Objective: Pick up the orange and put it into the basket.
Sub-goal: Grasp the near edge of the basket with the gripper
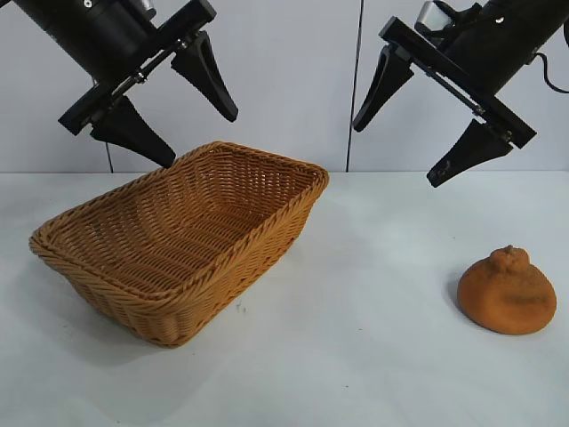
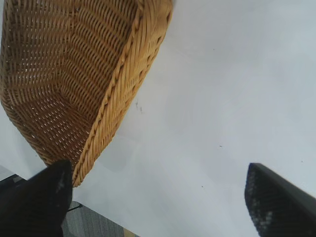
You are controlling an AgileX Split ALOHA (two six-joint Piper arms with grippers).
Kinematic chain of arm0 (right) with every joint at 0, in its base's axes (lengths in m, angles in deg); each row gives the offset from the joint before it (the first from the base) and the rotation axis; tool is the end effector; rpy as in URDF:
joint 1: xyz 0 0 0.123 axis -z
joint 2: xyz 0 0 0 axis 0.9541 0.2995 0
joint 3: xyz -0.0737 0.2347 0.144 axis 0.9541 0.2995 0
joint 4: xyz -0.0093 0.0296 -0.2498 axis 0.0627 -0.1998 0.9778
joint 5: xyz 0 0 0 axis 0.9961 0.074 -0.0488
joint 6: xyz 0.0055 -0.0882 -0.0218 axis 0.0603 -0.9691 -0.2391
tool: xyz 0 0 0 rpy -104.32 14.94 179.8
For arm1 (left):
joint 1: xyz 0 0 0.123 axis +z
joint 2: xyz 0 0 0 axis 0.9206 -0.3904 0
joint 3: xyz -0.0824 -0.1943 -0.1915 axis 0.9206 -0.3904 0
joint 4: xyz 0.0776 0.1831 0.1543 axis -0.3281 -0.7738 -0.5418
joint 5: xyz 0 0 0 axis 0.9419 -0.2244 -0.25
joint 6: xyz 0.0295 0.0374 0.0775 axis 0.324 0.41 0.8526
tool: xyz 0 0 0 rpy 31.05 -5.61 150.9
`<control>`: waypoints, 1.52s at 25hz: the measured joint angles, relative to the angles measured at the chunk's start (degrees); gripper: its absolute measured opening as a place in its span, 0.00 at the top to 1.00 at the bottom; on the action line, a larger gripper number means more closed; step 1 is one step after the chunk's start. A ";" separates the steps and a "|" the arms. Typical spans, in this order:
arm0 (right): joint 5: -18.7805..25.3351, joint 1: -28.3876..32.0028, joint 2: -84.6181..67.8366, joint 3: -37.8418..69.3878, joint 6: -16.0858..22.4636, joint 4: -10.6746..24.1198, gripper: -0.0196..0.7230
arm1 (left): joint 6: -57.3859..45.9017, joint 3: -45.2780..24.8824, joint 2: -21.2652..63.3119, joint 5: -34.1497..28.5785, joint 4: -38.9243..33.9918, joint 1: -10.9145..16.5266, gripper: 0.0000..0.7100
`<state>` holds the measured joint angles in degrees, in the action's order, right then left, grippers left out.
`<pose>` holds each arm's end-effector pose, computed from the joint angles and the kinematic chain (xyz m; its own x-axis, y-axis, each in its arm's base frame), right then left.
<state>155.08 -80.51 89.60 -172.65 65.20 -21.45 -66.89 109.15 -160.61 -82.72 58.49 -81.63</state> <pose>0.3870 0.1024 0.2324 -0.9980 -0.0103 -0.0617 -0.0419 0.8422 0.5375 0.3858 -0.1513 0.2445 -0.9771 -0.0617 -0.2036 0.0767 0.7905 -0.6077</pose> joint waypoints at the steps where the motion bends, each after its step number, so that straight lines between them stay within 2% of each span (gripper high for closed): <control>1: 0.00 0.00 0.00 0.00 0.00 0.00 0.10 | 0.00 0.00 0.00 0.47 0.00 0.00 0.22; 8: 0.00 0.00 0.00 0.00 0.00 0.00 0.10 | 0.00 0.00 0.00 2.13 0.68 0.12 0.22; 12: 0.00 0.00 0.00 0.00 0.00 0.00 0.10 | -1.25 -0.05 1.41 0.43 0.06 1.85 0.22; 15: -0.01 0.00 0.00 0.00 0.00 0.00 0.10 | -3.78 -0.05 4.49 -0.70 -3.39 3.54 0.22; 20: -0.06 0.00 0.00 0.00 0.00 -0.12 0.10 | -11.21 -1.00 10.64 -2.44 -11.17 3.68 0.22; 26: -0.06 0.00 0.00 0.00 0.00 -0.12 0.10 | -22.67 -7.74 16.60 -0.58 -17.82 3.55 0.22; 29: -0.44 0.00 0.00 0.00 0.00 -0.14 0.10 | -33.91 -14.18 19.04 2.74 -22.37 3.55 0.22; 30: -0.56 0.00 0.00 0.00 0.00 -0.14 0.10 | -42.19 -17.88 19.63 5.11 -25.08 3.55 0.22; 32: -0.94 0.00 0.00 0.00 0.00 -0.14 0.10 | -47.53 -21.37 19.69 6.75 -26.73 3.55 0.22; 38: -1.53 0.00 0.00 0.00 0.00 -0.14 0.10 | -53.74 -29.05 19.69 11.83 -27.55 3.55 0.22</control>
<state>153.55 -80.51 89.60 -172.65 65.20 -21.59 -120.63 80.10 -140.92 -70.89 30.94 -78.08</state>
